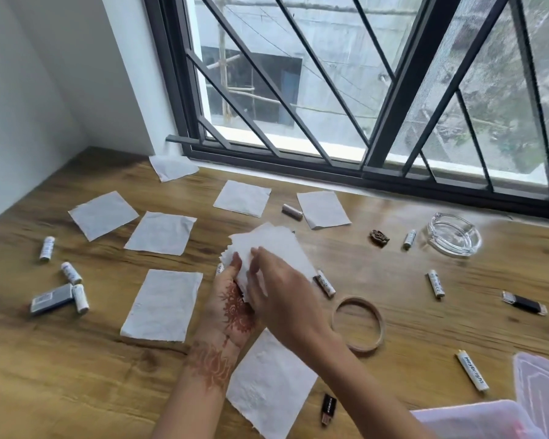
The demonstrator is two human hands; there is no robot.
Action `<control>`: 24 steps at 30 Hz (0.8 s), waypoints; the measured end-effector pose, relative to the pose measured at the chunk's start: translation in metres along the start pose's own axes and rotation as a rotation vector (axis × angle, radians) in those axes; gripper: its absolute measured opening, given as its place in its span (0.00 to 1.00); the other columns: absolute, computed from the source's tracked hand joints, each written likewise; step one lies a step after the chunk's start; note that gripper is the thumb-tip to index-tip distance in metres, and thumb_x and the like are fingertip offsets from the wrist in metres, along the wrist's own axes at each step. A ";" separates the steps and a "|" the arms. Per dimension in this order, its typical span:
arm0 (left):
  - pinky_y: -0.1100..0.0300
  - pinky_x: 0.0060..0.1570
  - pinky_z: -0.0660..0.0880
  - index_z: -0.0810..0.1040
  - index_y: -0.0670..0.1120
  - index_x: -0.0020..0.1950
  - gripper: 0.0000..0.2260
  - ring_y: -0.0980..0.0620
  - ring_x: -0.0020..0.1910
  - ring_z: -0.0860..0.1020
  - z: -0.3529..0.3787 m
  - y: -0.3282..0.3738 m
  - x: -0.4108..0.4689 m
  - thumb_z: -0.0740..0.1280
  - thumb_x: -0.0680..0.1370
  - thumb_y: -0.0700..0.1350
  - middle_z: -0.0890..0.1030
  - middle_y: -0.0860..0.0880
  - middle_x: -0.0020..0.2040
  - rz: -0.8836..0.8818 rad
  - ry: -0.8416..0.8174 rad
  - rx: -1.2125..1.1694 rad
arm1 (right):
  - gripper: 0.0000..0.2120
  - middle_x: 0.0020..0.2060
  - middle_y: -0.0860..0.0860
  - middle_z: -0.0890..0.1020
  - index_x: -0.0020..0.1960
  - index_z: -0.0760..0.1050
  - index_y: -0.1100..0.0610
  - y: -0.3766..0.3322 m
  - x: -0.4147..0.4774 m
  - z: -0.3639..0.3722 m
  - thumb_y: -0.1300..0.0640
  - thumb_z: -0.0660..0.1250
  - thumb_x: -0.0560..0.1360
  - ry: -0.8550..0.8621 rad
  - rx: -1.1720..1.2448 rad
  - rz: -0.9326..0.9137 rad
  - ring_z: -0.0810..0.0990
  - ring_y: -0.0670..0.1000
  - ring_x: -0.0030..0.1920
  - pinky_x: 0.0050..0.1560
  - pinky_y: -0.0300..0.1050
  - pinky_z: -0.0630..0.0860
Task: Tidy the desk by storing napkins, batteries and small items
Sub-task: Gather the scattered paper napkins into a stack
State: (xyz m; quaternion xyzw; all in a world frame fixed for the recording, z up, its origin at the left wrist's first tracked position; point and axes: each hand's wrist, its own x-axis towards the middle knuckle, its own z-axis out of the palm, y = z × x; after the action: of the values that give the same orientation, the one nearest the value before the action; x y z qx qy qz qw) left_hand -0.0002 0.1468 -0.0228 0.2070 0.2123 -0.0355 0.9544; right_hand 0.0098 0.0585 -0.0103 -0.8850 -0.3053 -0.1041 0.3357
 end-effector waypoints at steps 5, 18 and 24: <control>0.56 0.37 0.81 0.86 0.43 0.39 0.24 0.49 0.41 0.84 0.005 0.001 0.004 0.57 0.78 0.57 0.85 0.45 0.42 0.023 -0.007 0.065 | 0.04 0.43 0.57 0.79 0.45 0.71 0.62 0.006 0.001 0.009 0.61 0.59 0.76 -0.078 -0.029 -0.057 0.77 0.55 0.49 0.51 0.46 0.73; 0.48 0.39 0.79 0.76 0.43 0.53 0.08 0.45 0.46 0.82 0.002 0.008 0.031 0.60 0.79 0.44 0.83 0.44 0.50 0.023 0.150 0.070 | 0.09 0.52 0.59 0.81 0.53 0.77 0.64 0.158 0.068 -0.022 0.61 0.65 0.75 0.028 -0.085 0.378 0.79 0.57 0.50 0.47 0.39 0.67; 0.47 0.40 0.79 0.77 0.43 0.51 0.08 0.48 0.38 0.84 -0.004 0.006 0.039 0.59 0.79 0.44 0.85 0.45 0.44 0.032 0.149 0.090 | 0.10 0.53 0.57 0.80 0.52 0.79 0.64 0.205 0.080 -0.015 0.60 0.68 0.73 -0.125 -0.129 0.365 0.79 0.58 0.51 0.53 0.52 0.75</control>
State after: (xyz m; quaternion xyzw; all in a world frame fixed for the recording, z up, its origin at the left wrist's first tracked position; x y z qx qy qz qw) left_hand 0.0344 0.1549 -0.0394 0.2551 0.2774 -0.0143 0.9261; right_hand 0.1987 -0.0340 -0.0767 -0.9500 -0.1529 -0.0057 0.2721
